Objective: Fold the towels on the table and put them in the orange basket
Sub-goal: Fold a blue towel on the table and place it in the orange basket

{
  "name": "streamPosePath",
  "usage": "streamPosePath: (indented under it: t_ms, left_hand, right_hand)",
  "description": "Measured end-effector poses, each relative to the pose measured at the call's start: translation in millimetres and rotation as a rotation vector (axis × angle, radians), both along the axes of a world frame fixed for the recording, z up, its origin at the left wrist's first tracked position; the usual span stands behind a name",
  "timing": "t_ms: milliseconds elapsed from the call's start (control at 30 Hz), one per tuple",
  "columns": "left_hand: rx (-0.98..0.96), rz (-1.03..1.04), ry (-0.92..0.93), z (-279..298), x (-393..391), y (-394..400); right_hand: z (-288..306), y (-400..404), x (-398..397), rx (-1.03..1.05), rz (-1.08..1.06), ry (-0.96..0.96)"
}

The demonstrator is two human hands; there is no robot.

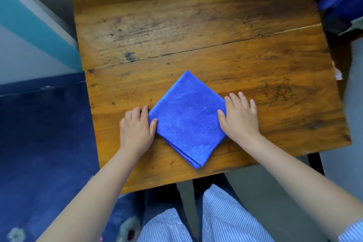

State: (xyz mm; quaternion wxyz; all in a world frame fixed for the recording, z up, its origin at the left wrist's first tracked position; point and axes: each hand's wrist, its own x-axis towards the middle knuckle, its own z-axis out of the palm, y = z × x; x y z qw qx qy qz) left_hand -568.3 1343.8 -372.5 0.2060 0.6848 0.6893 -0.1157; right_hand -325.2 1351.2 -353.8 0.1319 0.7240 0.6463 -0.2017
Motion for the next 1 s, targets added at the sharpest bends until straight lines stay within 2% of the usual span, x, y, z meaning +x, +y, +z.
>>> streamPosePath:
  t_ms: [67, 167, 300, 433, 600, 800, 1000]
  left_hand:
    - [-0.052, 0.077, -0.017, 4.0, 4.0, -4.8]
    - [-0.105, 0.270, -0.144, 6.3, 12.2, -3.4]
    - [-0.153, 0.447, -0.213, 8.7, 17.1, 6.1]
    - [-0.162, 0.476, -0.256, 16.8, 20.9, 9.7]
    - [-0.083, 0.501, -0.278, 32.2, 26.5, -6.7]
    - [0.002, 0.618, -0.339, 59.2, 8.2, -66.3]
    - [0.177, 0.824, -0.295, 90.8, -18.0, -167.7]
  right_hand:
    - [6.6, 16.6, -5.4, 0.069, 0.096, 0.095]
    - [9.5, 49.2, -23.0, 0.103, 0.141, 0.237]
    - [7.8, 87.8, -47.4, 0.013, 0.181, 0.206]
    - [6.3, 103.6, -57.7, -0.068, 0.249, 0.208]
    - [11.7, 111.2, -62.9, -0.206, 0.220, 0.228]
    - [45.5, 90.0, -93.3, -0.322, 0.356, 0.248]
    - [86.7, 8.0, -129.6, -0.230, 0.666, 0.372]
